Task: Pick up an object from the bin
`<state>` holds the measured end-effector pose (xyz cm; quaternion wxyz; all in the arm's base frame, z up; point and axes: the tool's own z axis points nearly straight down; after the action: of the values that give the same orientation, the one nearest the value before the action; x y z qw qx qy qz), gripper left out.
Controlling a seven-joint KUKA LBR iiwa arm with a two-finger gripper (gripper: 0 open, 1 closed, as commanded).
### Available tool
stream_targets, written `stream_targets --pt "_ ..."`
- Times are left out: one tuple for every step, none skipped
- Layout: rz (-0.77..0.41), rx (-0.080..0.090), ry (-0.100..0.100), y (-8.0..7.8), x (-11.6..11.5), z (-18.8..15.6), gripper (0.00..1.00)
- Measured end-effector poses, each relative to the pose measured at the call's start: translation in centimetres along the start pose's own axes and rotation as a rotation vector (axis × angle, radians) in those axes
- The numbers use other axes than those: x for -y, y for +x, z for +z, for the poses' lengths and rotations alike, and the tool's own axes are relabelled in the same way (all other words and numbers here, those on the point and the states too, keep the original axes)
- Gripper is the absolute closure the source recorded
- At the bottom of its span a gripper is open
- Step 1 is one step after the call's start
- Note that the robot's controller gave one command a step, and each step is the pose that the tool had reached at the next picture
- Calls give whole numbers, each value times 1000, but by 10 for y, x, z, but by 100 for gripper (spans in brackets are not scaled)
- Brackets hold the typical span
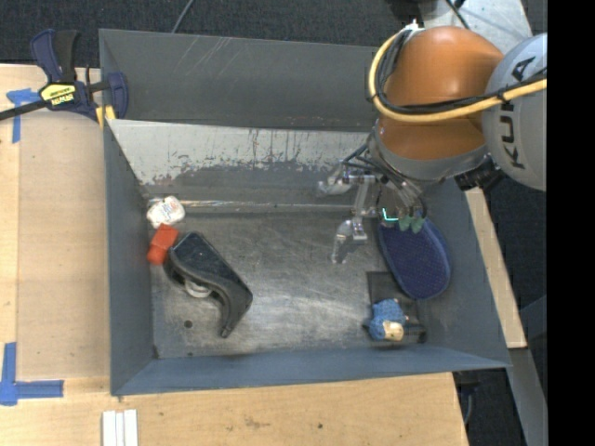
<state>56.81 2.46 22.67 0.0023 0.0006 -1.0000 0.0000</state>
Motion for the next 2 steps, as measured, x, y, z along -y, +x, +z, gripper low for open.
stream_targets --pt "-176 14 1 -38 7 -53 0" --pt "-205 1 3 10 89 3 0"
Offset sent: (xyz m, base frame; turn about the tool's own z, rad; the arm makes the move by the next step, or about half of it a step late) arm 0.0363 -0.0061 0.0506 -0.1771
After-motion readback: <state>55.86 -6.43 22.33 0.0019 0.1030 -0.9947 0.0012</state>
